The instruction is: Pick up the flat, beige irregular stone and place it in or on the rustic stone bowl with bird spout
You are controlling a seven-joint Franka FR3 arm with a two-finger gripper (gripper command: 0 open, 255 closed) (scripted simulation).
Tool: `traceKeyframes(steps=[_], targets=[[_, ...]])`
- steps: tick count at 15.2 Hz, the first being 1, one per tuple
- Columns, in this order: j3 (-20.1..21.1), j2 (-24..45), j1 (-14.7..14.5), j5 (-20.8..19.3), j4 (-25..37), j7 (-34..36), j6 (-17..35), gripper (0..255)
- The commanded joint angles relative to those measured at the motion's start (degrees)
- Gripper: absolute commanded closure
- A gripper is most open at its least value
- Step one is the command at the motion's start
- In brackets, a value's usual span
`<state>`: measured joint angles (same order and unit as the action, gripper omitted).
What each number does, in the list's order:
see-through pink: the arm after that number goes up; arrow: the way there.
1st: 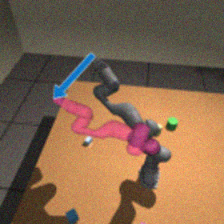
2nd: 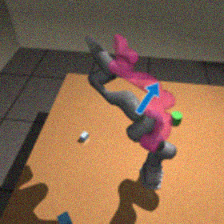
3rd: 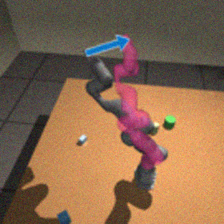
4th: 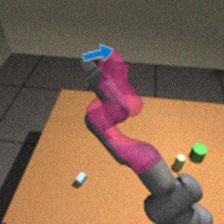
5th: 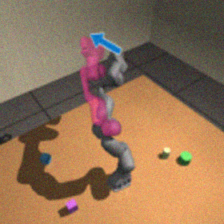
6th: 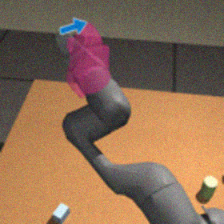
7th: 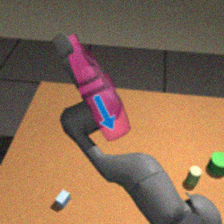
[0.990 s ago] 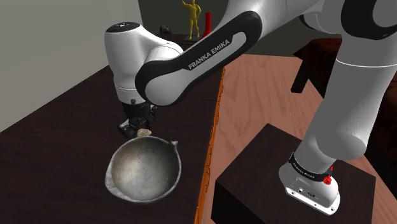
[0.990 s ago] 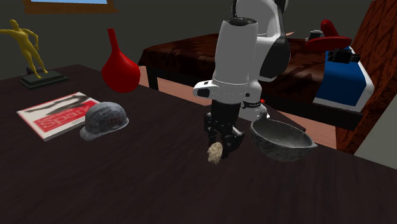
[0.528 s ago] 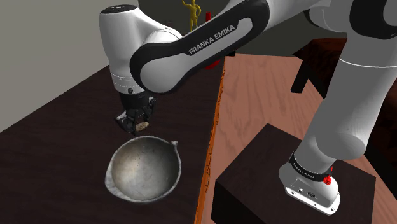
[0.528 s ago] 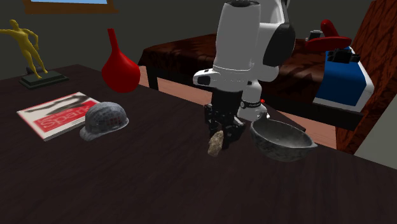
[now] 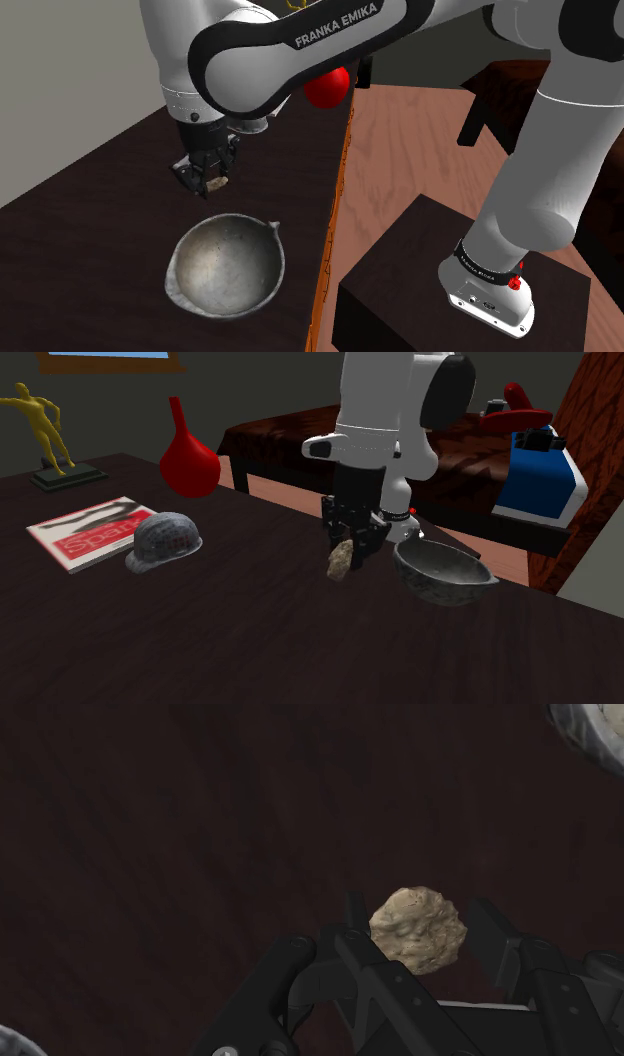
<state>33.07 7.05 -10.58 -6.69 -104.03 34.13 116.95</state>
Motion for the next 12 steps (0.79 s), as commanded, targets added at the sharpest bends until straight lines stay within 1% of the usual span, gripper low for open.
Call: traceKeyframes(steps=[1, 12], targets=[[0.0, -0.5, 0.1, 0.4, 1.0, -0.3, -1.4, 255], [0.2, -1.0, -0.1, 0.9, 8.9, -0.9, -9.7, 255]])
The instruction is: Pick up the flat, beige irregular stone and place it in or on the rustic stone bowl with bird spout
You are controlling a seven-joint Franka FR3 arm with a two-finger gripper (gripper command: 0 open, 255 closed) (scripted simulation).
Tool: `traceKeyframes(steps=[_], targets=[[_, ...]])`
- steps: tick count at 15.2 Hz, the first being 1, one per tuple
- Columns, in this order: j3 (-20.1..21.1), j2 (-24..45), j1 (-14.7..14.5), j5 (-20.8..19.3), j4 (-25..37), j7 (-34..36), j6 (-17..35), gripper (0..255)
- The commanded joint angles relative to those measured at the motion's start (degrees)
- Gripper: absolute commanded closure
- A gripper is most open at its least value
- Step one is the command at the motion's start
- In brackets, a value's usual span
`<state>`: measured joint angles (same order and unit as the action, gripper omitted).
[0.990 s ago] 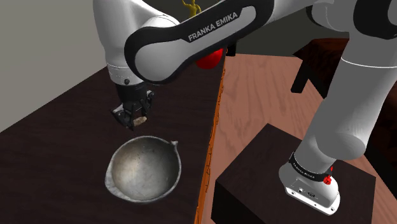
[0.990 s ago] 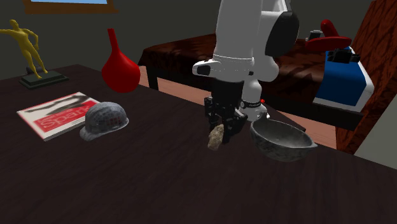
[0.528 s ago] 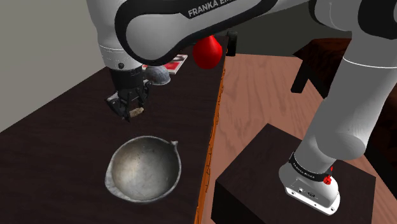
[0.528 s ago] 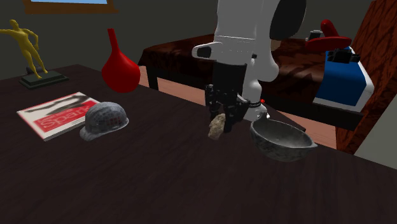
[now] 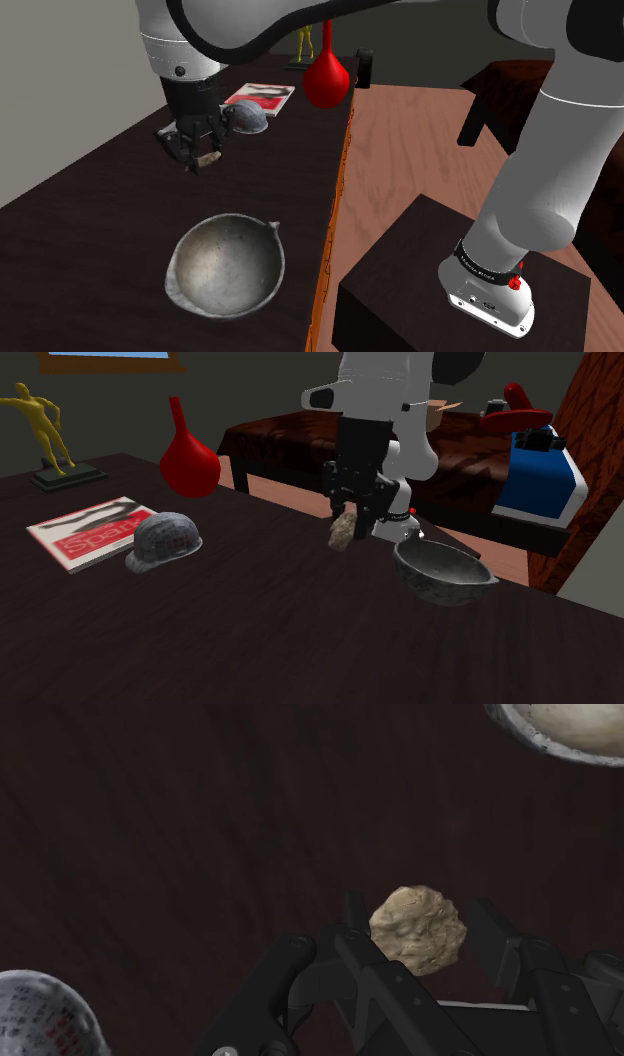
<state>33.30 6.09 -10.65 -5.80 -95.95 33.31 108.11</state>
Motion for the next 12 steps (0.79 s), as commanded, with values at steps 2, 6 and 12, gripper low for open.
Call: traceKeyframes(steps=[2, 6, 12], targets=[[0.1, 0.1, -0.1, 0.0, 2.5, -0.1, -2.4, 255], [0.1, 0.4, -0.2, -0.1, 5.2, -0.1, -5.0, 255], [2.9, -5.8, -2.8, 2.7, -0.9, 5.1, -4.2, 255]])
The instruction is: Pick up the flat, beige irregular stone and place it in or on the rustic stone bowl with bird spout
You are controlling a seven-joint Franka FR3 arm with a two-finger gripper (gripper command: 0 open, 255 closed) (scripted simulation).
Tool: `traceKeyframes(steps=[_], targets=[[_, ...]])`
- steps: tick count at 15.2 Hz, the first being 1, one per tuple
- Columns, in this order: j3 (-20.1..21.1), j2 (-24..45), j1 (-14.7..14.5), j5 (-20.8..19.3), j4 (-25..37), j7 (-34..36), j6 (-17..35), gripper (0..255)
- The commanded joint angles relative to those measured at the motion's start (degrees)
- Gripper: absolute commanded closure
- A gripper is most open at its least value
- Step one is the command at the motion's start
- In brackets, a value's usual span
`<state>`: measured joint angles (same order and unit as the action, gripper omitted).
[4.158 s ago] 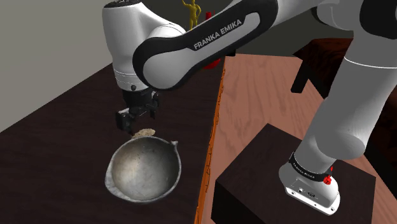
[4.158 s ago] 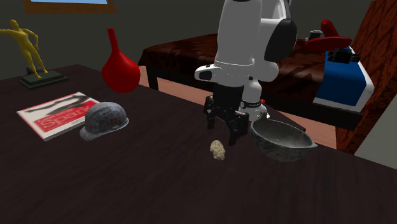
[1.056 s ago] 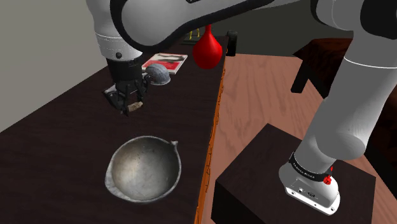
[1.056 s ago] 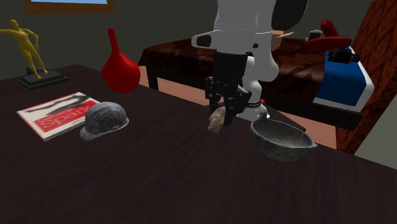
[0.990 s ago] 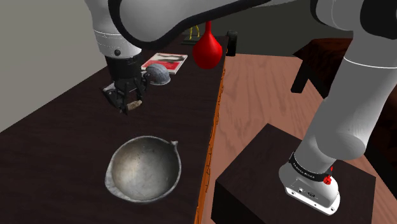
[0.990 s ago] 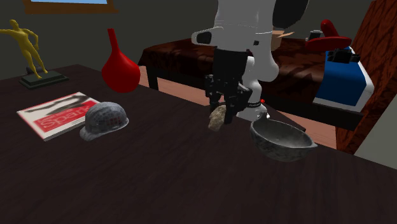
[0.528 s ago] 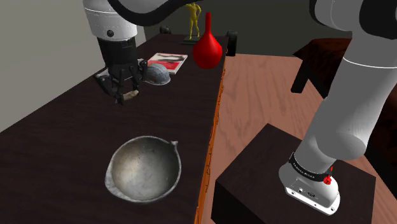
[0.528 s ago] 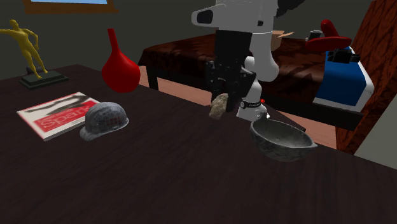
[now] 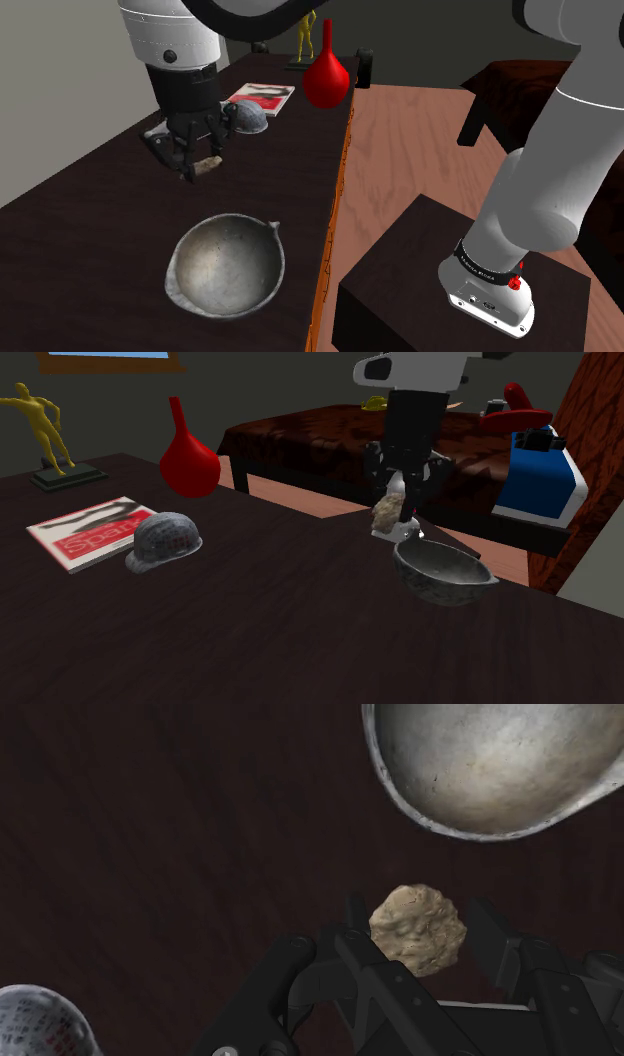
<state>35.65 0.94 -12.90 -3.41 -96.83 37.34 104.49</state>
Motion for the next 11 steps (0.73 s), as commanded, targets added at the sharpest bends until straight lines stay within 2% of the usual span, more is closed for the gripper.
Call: traceKeyframes(steps=[1, 7, 11], targets=[[1.0, -1.5, -1.0, 0.7, -0.8, 2.0, -0.6, 255], [4.6, -5.5, -4.4, 2.5, -3.8, 8.6, -1.0, 255], [4.6, -5.8, -4.4, 2.7, -7.2, 8.7, 2.1, 255]])
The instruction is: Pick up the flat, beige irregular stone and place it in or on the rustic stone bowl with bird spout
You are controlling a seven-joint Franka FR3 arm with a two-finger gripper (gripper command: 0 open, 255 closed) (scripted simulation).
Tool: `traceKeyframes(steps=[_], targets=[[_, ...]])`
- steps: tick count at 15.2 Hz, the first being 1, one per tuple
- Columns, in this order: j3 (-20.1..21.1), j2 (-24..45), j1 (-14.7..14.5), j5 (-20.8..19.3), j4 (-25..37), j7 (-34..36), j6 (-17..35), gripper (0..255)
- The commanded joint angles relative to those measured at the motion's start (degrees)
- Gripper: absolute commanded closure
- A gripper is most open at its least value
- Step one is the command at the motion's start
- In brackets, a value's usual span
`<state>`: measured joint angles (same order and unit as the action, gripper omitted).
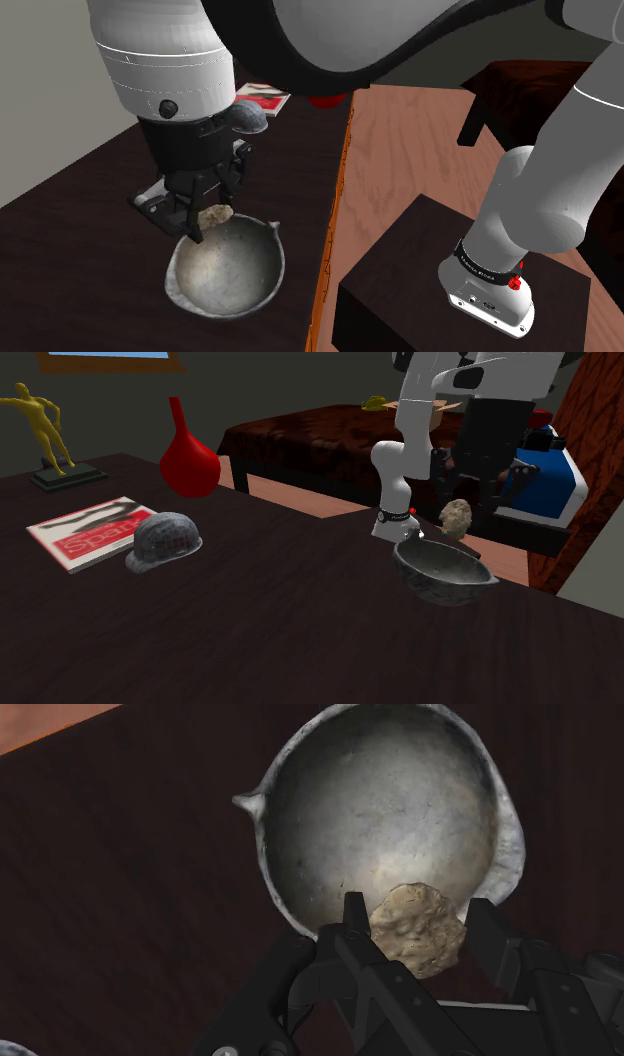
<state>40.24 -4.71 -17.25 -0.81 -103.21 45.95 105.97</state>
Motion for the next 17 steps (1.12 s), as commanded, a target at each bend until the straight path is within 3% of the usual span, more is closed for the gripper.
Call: traceKeyframes(steps=[1, 10, 17], targets=[[0.0, -0.2, 0.0, 0.1, -1.6, 0.1, 1.4, 255], [0.3, 0.3, -0.2, -0.3, -8.3, 0.7, 8.6, 255], [0.3, 0.3, -0.2, -0.3, -8.3, 0.7, 8.6, 255]])
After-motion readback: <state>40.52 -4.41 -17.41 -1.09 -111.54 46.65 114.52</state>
